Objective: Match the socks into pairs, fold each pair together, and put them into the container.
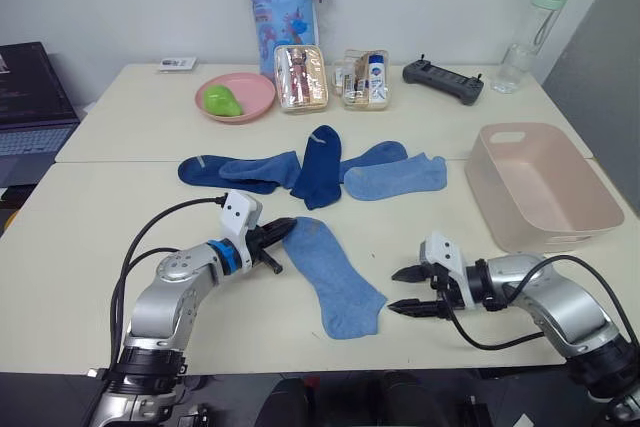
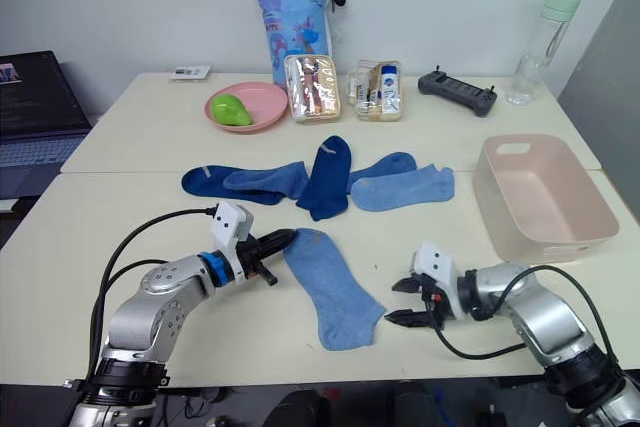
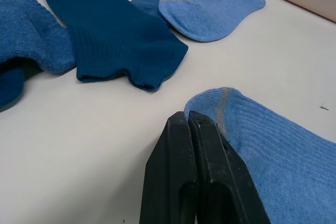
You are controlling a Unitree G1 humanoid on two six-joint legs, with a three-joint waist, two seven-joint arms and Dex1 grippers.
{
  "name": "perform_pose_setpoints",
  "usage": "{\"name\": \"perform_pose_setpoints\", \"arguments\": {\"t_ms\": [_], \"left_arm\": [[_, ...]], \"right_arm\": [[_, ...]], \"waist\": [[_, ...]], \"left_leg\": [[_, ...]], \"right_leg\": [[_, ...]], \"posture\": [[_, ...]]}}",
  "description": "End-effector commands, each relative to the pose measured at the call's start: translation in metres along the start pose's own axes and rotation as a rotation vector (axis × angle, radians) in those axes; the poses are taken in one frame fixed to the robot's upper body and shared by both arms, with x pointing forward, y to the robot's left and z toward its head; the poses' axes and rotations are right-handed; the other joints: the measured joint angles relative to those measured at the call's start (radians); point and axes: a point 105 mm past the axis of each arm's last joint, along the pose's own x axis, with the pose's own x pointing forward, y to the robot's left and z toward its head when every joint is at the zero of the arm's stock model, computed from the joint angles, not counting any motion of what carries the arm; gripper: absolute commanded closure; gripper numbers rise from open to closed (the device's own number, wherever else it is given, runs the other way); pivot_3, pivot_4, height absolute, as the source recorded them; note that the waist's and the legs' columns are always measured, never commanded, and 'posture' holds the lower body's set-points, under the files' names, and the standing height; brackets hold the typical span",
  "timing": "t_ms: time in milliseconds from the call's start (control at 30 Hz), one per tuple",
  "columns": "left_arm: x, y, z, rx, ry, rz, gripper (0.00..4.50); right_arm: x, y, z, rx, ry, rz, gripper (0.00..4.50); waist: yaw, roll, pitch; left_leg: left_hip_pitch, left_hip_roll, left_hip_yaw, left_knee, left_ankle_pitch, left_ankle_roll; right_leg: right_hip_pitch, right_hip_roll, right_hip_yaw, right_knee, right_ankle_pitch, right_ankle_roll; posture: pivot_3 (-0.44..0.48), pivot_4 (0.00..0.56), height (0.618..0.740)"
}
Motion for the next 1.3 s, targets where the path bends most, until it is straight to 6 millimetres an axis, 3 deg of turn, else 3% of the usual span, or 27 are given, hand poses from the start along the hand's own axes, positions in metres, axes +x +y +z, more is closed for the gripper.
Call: {"name": "perform_pose_setpoints", "arguments": {"t_ms": [33, 67, 167, 400, 633, 800, 967, 1233, 1300], "left_arm": [[-0.003, -0.003, 0.012, 0.051, -0.023, -0.016, 4.50], [-0.004, -0.003, 0.013, 0.050, -0.023, -0.017, 4.50], [-0.004, -0.003, 0.013, 0.054, -0.019, -0.019, 4.50], [-0.001, -0.005, 0.016, 0.059, -0.019, -0.029, 4.50], [-0.004, -0.005, 0.015, 0.057, -0.018, -0.031, 4.50], [-0.018, -0.017, 0.011, 0.011, -0.018, -0.042, 4.50], [-0.027, -0.034, -0.002, -0.059, -0.006, -0.038, 4.50], [-0.026, -0.056, -0.013, -0.156, -0.037, 0.038, 4.50], [-0.027, -0.052, -0.014, -0.165, -0.052, 0.084, 4.50]], "right_arm": [[0.011, 0.012, -0.005, -0.015, 0.014, 0.045, 1.40], [0.012, 0.013, -0.005, -0.016, 0.014, 0.050, 1.40], [0.015, 0.015, 0.000, -0.009, -0.008, 0.064, 2.02], [0.019, 0.016, 0.002, -0.010, -0.013, 0.069, 4.47], [0.011, 0.008, 0.006, -0.004, -0.025, 0.037, 4.47], [-0.018, -0.040, 0.014, -0.054, 0.004, -0.139, 4.47], [-0.029, -0.064, 0.029, -0.090, -0.008, -0.174, 4.47], [-0.026, -0.079, 0.027, -0.141, 0.009, -0.186, 4.47], [-0.031, -0.080, 0.028, -0.130, -0.004, -0.185, 4.03]], "waist": [[-0.001, 0.000, 0.000], [-0.001, 0.000, 0.000], [-0.001, 0.000, 0.000], [-0.001, 0.000, 0.000], [-0.001, 0.000, 0.000], [-0.006, 0.000, 0.000], [-0.006, 0.000, 0.000], [-0.006, 0.000, 0.000], [-0.006, 0.000, 0.000]], "left_leg": [[0.000, 0.000, 0.000, 0.000, 0.000, 0.000], [0.000, 0.000, 0.000, 0.000, 0.000, 0.000], [0.000, 0.000, 0.000, 0.000, 0.000, 0.000], [0.000, 0.000, 0.000, 0.000, 0.000, 0.000], [0.000, 0.000, 0.000, 0.000, 0.000, 0.000], [0.000, 0.000, 0.001, 0.000, 0.000, 0.000], [0.000, 0.000, 0.000, -0.001, 0.000, 0.000], [0.000, 0.000, 0.001, 0.000, 0.000, 0.000], [0.000, 0.000, 0.001, -0.001, 0.000, 0.000]], "right_leg": [[0.000, 0.000, 0.000, 0.000, 0.000, 0.000], [0.000, 0.000, 0.000, 0.000, 0.000, 0.000], [0.000, 0.000, 0.000, 0.000, 0.000, 0.000], [0.000, 0.000, 0.000, -0.001, 0.000, 0.000], [0.000, 0.000, 0.000, 0.000, 0.000, 0.000], [0.000, 0.000, 0.001, 0.000, 0.000, 0.000], [0.000, -0.001, 0.000, 0.000, 0.000, 0.000], [0.000, -0.001, 0.001, -0.001, 0.000, 0.000], [0.000, -0.001, 0.001, -0.001, 0.000, 0.000]], "posture": [[0.000, 0.150, 0.740], [0.000, 0.150, 0.740], [0.000, 0.150, 0.740], [0.000, 0.150, 0.740], [0.000, 0.150, 0.740], [0.000, 0.150, 0.740], [0.000, 0.150, 0.740], [0.000, 0.150, 0.740], [0.000, 0.150, 0.740]]}}
